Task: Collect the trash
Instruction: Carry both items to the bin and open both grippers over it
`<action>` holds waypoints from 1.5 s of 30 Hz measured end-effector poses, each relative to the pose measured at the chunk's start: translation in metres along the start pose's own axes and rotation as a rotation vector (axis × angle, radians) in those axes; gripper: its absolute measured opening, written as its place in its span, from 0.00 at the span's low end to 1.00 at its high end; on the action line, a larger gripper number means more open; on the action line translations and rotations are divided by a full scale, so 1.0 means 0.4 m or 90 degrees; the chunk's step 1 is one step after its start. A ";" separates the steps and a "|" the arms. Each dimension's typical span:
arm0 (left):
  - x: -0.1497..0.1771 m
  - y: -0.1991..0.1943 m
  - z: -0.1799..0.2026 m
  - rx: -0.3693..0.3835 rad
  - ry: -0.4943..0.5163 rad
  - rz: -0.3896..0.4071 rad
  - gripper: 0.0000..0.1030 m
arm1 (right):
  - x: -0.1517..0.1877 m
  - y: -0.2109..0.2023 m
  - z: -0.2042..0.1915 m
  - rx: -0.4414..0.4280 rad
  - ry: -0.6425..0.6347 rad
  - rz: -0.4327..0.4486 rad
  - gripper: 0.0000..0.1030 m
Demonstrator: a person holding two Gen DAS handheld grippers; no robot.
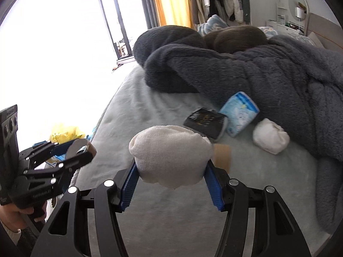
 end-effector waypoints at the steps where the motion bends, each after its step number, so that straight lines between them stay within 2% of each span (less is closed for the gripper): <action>1: 0.003 -0.002 -0.016 -0.004 -0.006 -0.001 0.48 | 0.001 0.003 -0.010 -0.001 -0.003 -0.002 0.57; 4: 0.017 -0.004 -0.063 -0.025 0.000 -0.007 0.48 | -0.002 0.016 -0.034 -0.005 -0.009 -0.003 0.57; 11: 0.043 -0.008 -0.190 -0.066 -0.036 -0.021 0.49 | -0.041 0.058 -0.131 -0.031 -0.025 0.005 0.57; 27: 0.180 0.009 -0.441 -0.128 -0.113 -0.117 0.49 | -0.070 0.188 -0.406 -0.108 -0.096 -0.024 0.57; 36: 0.288 0.016 -0.560 -0.150 -0.173 -0.201 0.49 | -0.053 0.270 -0.572 -0.156 -0.127 -0.058 0.57; 45: 0.385 0.021 -0.631 -0.142 -0.221 -0.285 0.50 | -0.012 0.348 -0.635 -0.181 -0.113 -0.106 0.57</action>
Point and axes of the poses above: each gripper's, at about its wrist camera, not at the fingertips, and y roughly the way its jaws point, z to its right, x to its underside, the point moved 7 cm from there along y, roughly the way its jaws point, and after that the axes turned 4 degrees about z, right-handed, at the moved point
